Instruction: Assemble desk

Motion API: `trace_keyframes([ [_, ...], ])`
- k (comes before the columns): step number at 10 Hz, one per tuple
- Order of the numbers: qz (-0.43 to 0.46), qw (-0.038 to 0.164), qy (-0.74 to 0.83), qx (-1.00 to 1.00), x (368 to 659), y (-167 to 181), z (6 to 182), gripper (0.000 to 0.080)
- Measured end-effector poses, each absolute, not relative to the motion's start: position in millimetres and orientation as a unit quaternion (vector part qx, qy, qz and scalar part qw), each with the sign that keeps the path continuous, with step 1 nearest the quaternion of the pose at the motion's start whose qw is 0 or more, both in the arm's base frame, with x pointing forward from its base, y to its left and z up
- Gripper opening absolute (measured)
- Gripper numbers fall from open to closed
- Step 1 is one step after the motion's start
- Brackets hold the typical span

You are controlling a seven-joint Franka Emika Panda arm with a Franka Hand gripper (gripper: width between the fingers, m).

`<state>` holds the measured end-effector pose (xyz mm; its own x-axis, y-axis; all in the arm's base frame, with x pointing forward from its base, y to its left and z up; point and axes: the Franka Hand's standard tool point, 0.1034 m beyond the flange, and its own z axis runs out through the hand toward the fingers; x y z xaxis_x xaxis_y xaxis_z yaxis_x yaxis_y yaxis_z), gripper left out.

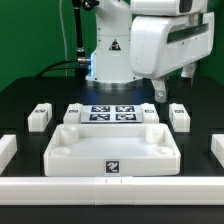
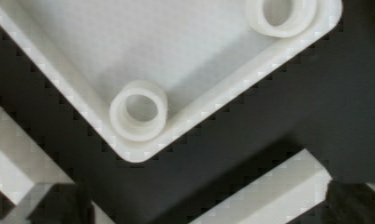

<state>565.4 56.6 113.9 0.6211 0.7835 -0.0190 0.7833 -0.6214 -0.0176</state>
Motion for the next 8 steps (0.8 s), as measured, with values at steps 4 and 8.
trace_keyframes([
  [4, 0.012, 0.004, -0.435, -0.900, 565.3, 56.6, 113.8, 0.0650],
  [8, 0.013, 0.003, -0.490, -0.872, 556.6, 45.4, 113.4, 0.0650],
])
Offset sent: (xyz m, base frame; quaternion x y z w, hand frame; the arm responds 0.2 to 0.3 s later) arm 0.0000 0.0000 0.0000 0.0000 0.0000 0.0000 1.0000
